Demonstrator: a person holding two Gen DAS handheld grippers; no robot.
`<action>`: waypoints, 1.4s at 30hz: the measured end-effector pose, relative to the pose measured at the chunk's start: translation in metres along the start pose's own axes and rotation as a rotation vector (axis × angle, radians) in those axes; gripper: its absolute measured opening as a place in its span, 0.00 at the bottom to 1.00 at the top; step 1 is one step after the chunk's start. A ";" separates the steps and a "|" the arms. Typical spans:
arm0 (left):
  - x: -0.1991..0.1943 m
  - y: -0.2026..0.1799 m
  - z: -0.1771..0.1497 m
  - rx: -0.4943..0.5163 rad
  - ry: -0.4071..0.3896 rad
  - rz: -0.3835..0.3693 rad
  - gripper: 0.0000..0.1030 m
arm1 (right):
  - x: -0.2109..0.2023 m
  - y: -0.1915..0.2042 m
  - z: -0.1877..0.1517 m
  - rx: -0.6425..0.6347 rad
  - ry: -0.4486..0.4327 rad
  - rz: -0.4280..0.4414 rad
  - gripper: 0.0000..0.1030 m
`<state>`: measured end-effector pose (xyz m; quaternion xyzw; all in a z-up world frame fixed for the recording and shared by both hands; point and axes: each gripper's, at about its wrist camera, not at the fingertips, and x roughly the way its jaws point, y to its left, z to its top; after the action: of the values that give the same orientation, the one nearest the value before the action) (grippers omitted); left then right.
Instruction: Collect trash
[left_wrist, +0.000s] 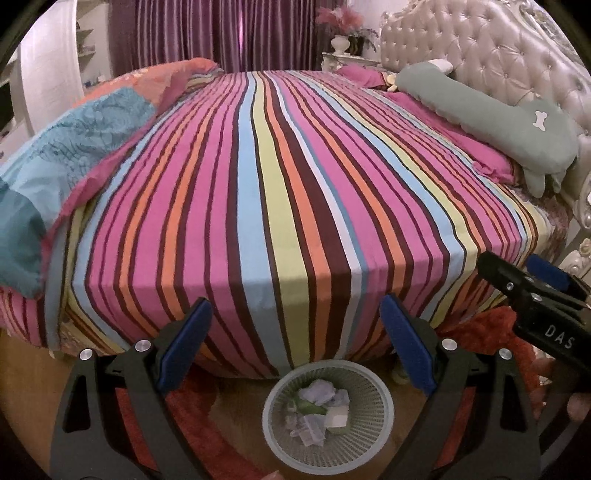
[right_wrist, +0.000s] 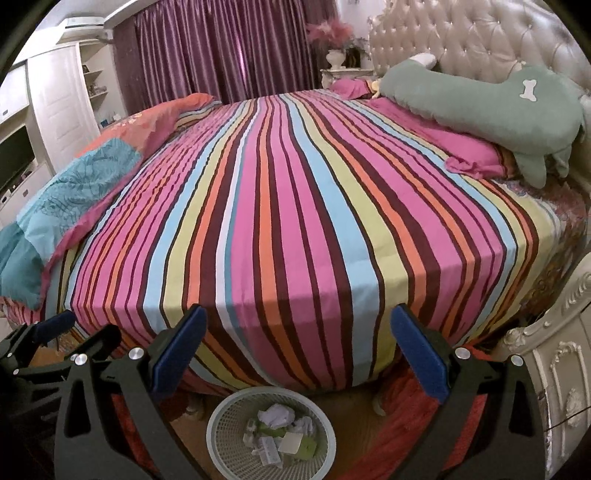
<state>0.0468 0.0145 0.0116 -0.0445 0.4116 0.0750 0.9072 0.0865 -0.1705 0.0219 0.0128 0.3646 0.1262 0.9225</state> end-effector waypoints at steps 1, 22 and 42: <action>-0.002 -0.001 0.001 0.005 -0.005 0.005 0.87 | -0.001 0.000 0.000 0.002 -0.001 0.003 0.93; -0.020 -0.006 0.008 0.003 -0.041 0.001 0.87 | -0.017 -0.001 0.008 0.002 -0.054 -0.011 0.93; -0.025 -0.007 0.011 0.013 -0.044 0.022 0.87 | -0.014 0.000 0.008 0.009 -0.040 -0.008 0.93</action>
<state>0.0397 0.0062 0.0375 -0.0325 0.3924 0.0835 0.9154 0.0819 -0.1730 0.0377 0.0179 0.3468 0.1205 0.9300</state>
